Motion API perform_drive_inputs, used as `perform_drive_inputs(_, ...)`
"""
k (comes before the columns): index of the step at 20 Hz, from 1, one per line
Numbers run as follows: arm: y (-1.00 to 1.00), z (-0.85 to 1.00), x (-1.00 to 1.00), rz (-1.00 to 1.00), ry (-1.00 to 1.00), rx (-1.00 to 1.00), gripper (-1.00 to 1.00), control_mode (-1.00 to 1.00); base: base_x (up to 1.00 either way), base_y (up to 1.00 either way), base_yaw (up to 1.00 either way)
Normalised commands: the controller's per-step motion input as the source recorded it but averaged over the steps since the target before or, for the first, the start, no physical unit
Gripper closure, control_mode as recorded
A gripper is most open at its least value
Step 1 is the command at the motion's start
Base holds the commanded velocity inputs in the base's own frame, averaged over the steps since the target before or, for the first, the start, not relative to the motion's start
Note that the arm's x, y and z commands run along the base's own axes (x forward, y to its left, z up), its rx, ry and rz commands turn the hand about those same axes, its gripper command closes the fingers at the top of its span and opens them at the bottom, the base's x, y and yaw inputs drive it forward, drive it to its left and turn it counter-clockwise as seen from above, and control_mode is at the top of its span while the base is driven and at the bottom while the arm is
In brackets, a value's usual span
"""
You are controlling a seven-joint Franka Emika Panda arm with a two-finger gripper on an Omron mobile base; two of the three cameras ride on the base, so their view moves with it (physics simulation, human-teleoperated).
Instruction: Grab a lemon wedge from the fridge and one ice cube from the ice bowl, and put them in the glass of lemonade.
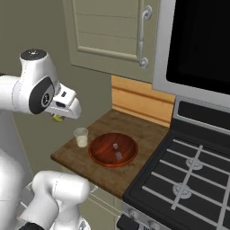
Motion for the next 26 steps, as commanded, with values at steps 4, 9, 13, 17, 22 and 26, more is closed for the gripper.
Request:
perform_drive_inputs(4, 0.07, -0.59, 0.85, 0.08, 0.10, 0.00, 1.00, -1.00, 0.00, 0.00, 0.00)
perform_drive_inputs(9, 0.00, -0.64, 0.76, 0.06, 0.02, 0.00, 1.00, -1.00, 0.00, 0.00, 0.00)
perform_drive_inputs(13, 0.00, -0.66, 0.74, 0.05, 0.00, 0.00, 1.00, -1.00, 0.00, 0.00, 0.00)
perform_drive_inputs(17, 0.08, -0.36, 0.45, 0.03, 0.03, -0.01, 1.00, -1.00, 0.00, 0.00, 0.00)
perform_drive_inputs(22, 0.28, -0.14, 0.31, 0.00, 0.05, -0.05, 1.00, -1.00, 0.00, 0.00, 0.00)
perform_drive_inputs(26, 0.44, -0.12, 0.66, 0.00, 0.07, -0.07, 1.00, -1.00, 0.00, 0.00, 0.00)
